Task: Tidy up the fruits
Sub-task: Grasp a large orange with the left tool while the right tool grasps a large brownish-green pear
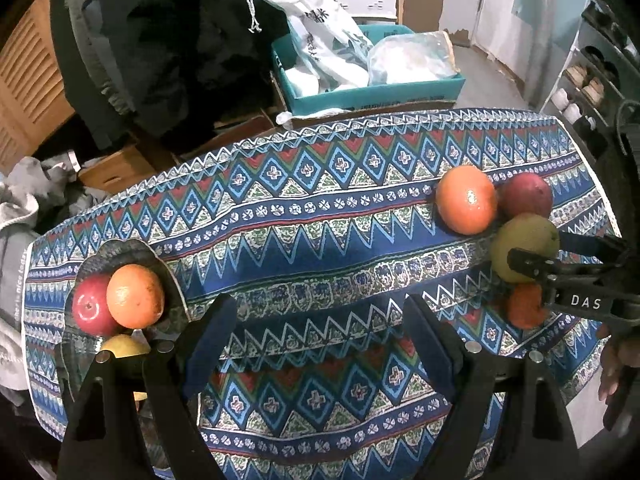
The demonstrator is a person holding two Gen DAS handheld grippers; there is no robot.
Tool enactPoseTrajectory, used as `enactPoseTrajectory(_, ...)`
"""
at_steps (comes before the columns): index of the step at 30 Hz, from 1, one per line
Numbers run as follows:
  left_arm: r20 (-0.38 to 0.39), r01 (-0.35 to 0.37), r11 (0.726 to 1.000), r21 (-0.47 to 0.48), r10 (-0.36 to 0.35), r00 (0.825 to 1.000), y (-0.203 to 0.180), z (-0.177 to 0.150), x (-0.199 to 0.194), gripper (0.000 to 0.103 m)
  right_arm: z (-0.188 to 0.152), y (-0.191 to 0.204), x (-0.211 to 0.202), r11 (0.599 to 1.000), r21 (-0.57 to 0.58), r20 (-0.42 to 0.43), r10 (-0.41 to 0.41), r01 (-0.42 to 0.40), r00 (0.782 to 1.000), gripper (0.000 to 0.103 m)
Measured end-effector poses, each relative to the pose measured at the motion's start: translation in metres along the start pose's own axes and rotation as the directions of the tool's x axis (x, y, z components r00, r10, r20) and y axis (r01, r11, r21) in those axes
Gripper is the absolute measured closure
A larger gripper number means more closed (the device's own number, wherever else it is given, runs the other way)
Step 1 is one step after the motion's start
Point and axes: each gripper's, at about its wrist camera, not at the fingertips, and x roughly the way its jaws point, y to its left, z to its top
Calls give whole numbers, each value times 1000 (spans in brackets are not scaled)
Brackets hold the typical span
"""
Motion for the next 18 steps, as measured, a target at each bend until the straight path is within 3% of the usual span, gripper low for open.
enactPoseTrajectory(10,-27,0,1000,8,0,1000,-10,4,18,17,1,-3,23,1000,4,-10,25,-25,1000,17)
enactPoseTrajectory(15,-31,26,1000,5,-26,999,-17,11,21,17,2,-2,26,1000,-14,1,14,-14,1000,33)
enactPoseTrajectory(18,-37,49,999,5,-49,998,-23,16,24,17,2,-5,27,999,-10,3,33,-33,999,34)
